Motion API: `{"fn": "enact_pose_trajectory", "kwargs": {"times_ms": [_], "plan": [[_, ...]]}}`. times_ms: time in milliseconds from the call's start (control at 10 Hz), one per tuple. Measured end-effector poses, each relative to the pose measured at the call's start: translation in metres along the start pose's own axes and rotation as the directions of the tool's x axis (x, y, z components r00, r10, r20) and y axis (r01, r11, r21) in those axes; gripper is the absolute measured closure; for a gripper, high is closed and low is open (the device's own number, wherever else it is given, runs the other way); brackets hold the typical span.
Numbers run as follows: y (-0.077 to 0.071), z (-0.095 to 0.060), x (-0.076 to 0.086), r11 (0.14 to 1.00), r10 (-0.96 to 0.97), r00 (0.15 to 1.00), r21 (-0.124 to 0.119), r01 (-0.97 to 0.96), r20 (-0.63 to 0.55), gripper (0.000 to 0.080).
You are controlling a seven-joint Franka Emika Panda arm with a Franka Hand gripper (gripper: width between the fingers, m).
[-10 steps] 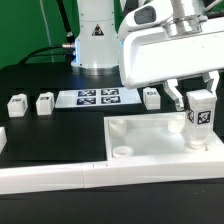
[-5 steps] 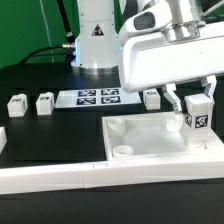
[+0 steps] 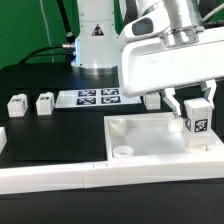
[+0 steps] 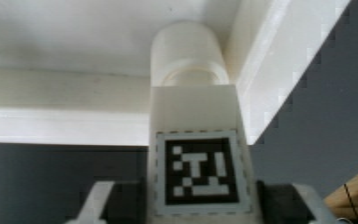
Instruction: Assemble square table
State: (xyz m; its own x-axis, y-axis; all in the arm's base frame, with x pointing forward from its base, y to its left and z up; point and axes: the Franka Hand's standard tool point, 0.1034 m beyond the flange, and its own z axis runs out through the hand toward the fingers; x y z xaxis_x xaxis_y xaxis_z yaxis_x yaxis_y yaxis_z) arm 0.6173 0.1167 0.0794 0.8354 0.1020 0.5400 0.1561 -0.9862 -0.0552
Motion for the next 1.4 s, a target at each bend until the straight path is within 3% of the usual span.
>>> {"fn": "enact_pose_trajectory", "kwargs": {"times_ms": [300,400,500,600,1100,1300,1400], "plan": [[0.0,0.0,0.0,1.0,-0.002,1.0,0.0,0.002,0.0,0.0503],[0.0,0.0,0.0,1.0,-0.004,1.0,0.0,0.004,0.0,0.0301],[0.0,0.0,0.0,1.0,-0.005,1.0,0.0,0.005,0.0,0.0301],[0.0,0.0,0.0,1.0,-0.006,1.0,0.0,0.006,0.0,0.0175],[0.001,0.0,0.0,1.0,-0.011,1.0,0.0,0.011,0.002,0.015],[0.008,-0.015,0.019,1.0,-0.001,0.992,-0.001,0.001,0.123,0.015],[0.01,-0.017,0.027,1.0,0.003,0.993,-0.003,-0.002,0.118,0.015]]}}
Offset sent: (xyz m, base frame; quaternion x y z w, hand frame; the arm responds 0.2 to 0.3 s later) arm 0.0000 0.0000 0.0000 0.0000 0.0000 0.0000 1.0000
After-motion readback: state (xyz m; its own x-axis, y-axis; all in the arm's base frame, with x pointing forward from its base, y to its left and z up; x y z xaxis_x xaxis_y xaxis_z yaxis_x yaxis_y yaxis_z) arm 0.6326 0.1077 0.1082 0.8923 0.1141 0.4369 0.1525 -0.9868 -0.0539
